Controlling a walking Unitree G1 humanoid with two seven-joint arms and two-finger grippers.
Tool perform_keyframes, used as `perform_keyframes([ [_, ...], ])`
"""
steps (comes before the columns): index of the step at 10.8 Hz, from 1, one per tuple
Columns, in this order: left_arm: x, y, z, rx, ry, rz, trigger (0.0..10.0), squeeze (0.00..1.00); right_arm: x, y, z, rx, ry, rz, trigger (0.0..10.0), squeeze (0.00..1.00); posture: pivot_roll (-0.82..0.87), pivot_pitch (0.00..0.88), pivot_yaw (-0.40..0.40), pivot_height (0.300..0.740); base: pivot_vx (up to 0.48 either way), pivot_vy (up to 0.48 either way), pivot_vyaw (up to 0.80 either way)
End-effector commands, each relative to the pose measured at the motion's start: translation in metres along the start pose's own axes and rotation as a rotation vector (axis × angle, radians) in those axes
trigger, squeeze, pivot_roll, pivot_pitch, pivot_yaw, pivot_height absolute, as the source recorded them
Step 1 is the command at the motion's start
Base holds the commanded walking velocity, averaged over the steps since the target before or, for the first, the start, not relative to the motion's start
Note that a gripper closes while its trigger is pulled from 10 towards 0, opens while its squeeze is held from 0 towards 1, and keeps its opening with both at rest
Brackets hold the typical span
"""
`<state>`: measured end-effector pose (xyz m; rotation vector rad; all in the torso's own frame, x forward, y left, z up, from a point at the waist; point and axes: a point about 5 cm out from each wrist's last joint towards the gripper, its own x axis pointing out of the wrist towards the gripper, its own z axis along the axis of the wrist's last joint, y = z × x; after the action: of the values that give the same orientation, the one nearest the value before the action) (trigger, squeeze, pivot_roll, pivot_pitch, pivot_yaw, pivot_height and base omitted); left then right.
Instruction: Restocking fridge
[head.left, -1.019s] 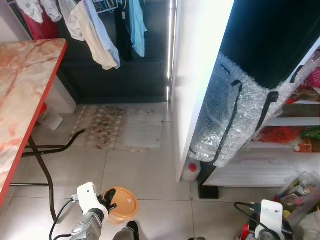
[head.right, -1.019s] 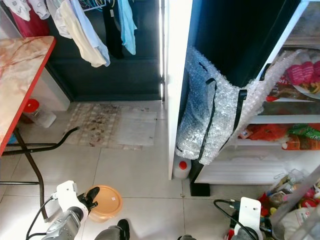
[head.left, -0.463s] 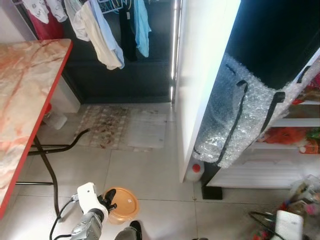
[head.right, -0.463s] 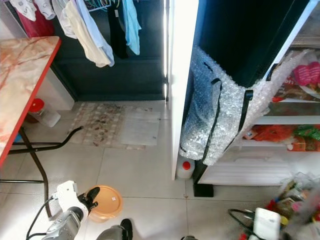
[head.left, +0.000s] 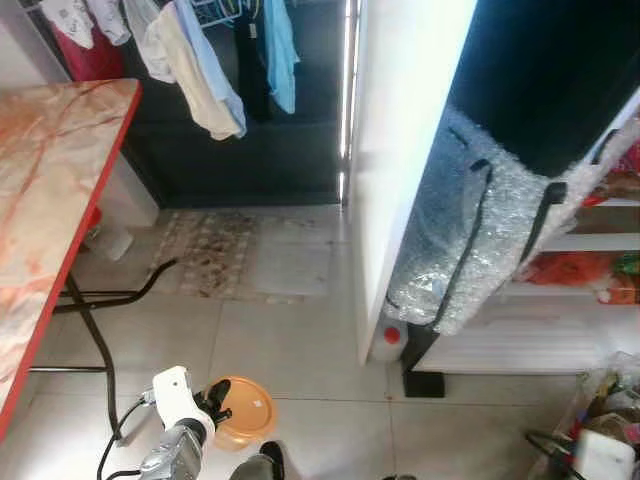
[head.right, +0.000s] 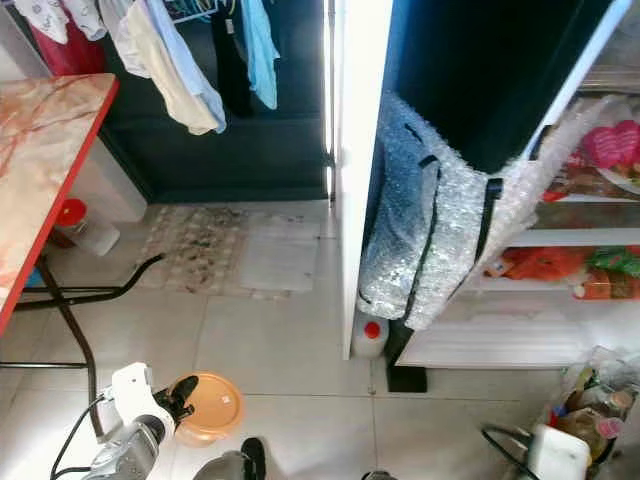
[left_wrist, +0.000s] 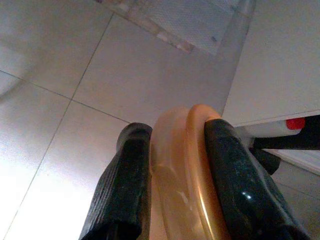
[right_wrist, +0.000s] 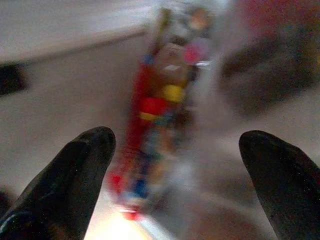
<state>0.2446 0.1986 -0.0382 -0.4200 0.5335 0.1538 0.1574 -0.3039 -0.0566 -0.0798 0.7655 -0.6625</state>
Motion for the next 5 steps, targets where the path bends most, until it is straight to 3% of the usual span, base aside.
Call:
perform_keyframes([
  [1,-0.004,0.009,-0.008,-0.013,0.030,0.030,10.0,0.00,-0.007,0.031,-0.007,-0.002,0.022,0.179,10.0,0.00,-0.07,0.217,0.080,0.740,0.000,0.000,0.00],
  [3,-0.004,0.011,-0.006,-0.066,0.029,0.045,10.0,0.00,-0.014,0.053,-0.013,-0.020,0.055,0.260,10.0,0.00,-0.07,0.206,0.077,0.740,0.000,0.000,0.00],
  [5,-0.002,0.006,-0.004,-0.035,0.017,0.018,10.0,0.00,-0.022,0.065,-0.025,-0.035,0.097,0.301,10.0,0.00,-0.06,0.193,0.077,0.740,0.000,0.000,0.00],
])
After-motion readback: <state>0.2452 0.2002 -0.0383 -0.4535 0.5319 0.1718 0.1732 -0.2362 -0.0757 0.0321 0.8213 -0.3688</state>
